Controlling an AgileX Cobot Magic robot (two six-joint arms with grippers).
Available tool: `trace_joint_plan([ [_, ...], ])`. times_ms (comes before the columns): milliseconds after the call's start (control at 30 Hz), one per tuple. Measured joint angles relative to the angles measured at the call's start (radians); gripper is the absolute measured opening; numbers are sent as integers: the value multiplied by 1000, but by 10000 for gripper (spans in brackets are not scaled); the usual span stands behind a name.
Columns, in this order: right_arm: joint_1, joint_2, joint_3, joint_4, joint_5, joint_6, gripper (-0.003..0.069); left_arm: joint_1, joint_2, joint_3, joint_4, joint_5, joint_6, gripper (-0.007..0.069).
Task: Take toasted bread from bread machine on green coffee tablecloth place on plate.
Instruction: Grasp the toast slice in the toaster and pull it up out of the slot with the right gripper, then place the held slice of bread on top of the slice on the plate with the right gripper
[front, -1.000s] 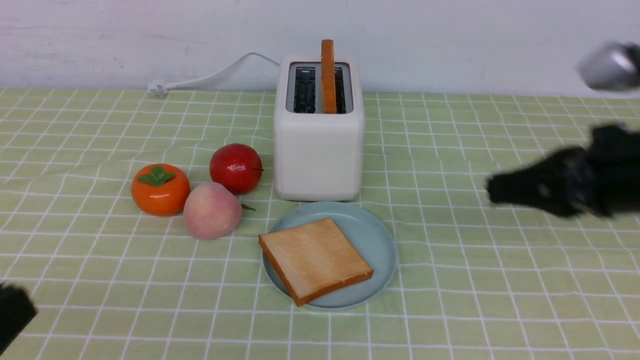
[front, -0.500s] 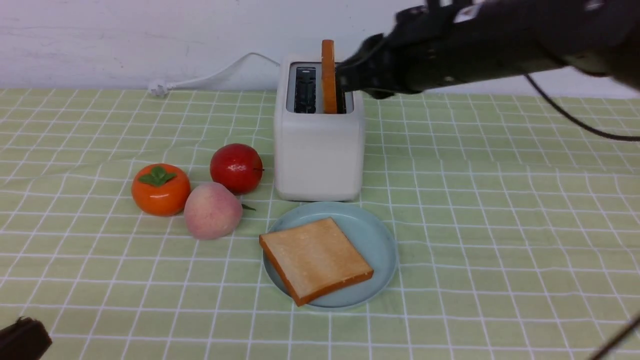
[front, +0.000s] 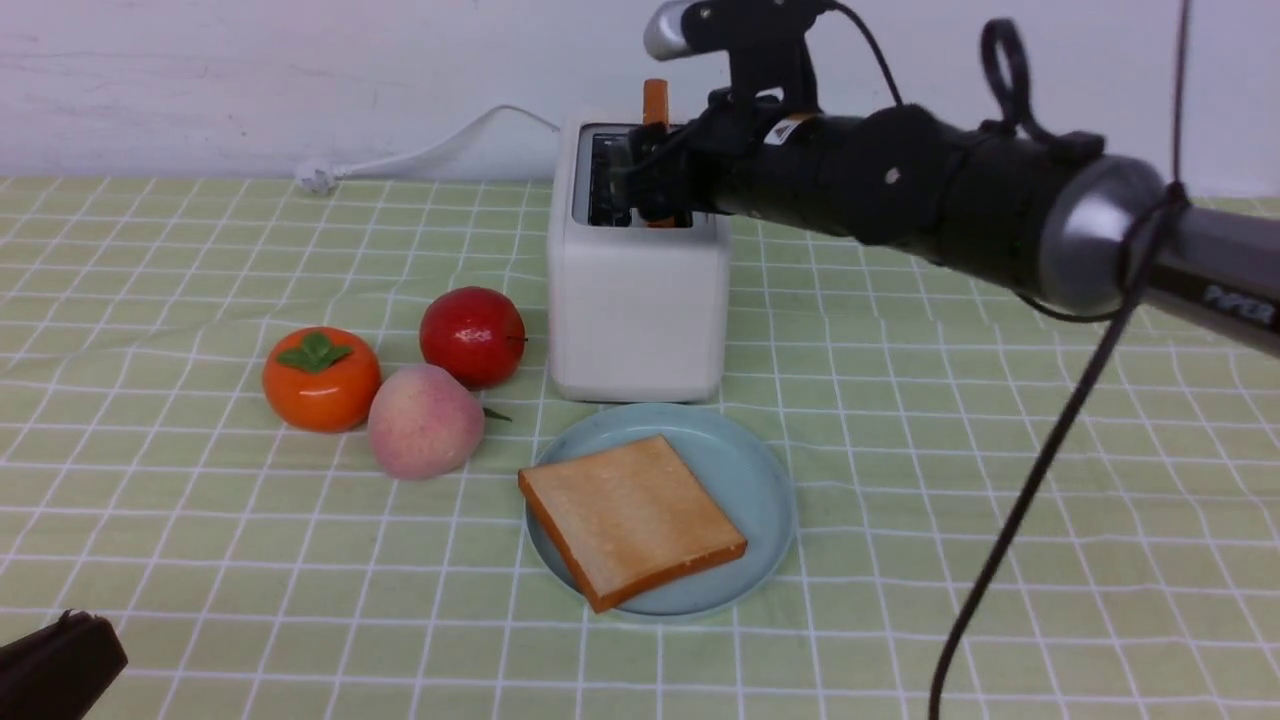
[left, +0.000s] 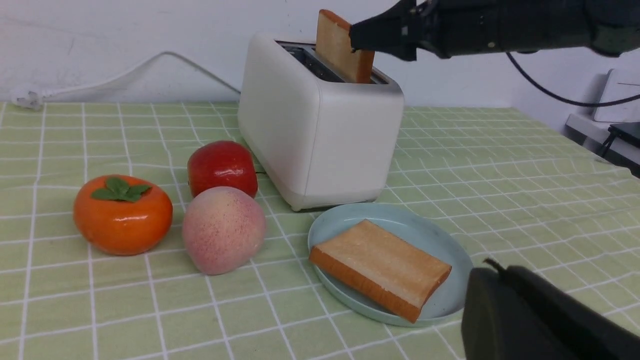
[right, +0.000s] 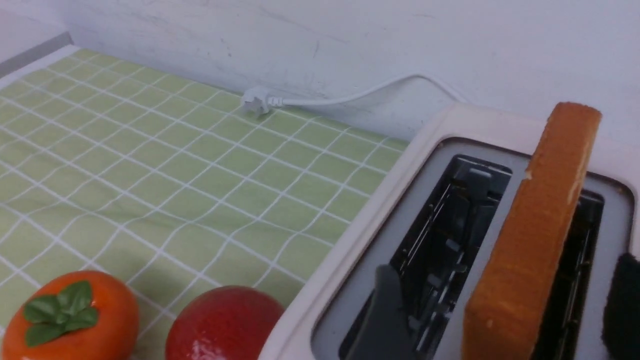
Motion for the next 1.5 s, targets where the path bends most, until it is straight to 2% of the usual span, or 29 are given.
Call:
trace_joint_plan([
  [100, 0, 19, -3, 1, -21, -11, 447, 0, 0, 0, 0, 0, 0, -13],
  [267, 0, 30, -5, 4, -46, -25, 215, 0, 0, 0, 0, 0, 1, -13],
  [300, 0, 30, -5, 4, -47, -25, 206, 0, 0, 0, 0, 0, 1, -13],
  [333, 0, 30, -6, 6, -60, -25, 135, 0, 0, 0, 0, 0, 1, -13],
  [400, 0, 30, -6, 6, -83, -26, 97, 0, 0, 0, 0, 0, 1, -13],
  [633, 0, -12, -6, 7, -112, -26, 96, 0, 0, 0, 0, 1, 1, -13],
  [833, 0, -181, -7, 6, 26, -26, 96, 0, 0, 0, 0, 1, 1, -13],
  [933, 0, -335, -15, 1, 248, -26, 96, 0, 0, 0, 0, 1, 1, -12],
  [967, 0, -351, -15, 1, 264, -26, 96, 0, 0, 0, 0, 1, 1, -12],
  [1000, 0, -378, -16, 0, 344, -26, 96, 0, 0, 0, 0, 1, 1, -12],
  [1033, 0, -425, -20, -4, 502, -8, 96, 0, 0, 0, 0, 1, 1, -11],
  [1067, 0, -428, -20, -4, 519, -4, 96, 0, 0, 0, 0, 1, 1, -11],
  [1133, 0, -453, -9, -7, 723, 45, 96, 0, 0, 0, 0, 1, 1, -11],
  [1267, 0, -452, 93, 14, 819, 65, 96, 0, 0, 0, 0, 2, 1, -9],
  [1400, -1, -423, 229, 129, 810, 40, 96, 0, 0, 0, 0, 3, 1, -6],
  [1500, -8, -358, 274, 288, 797, -54, 96, 0, 0, 0, 0, 3, 1, -3],
])
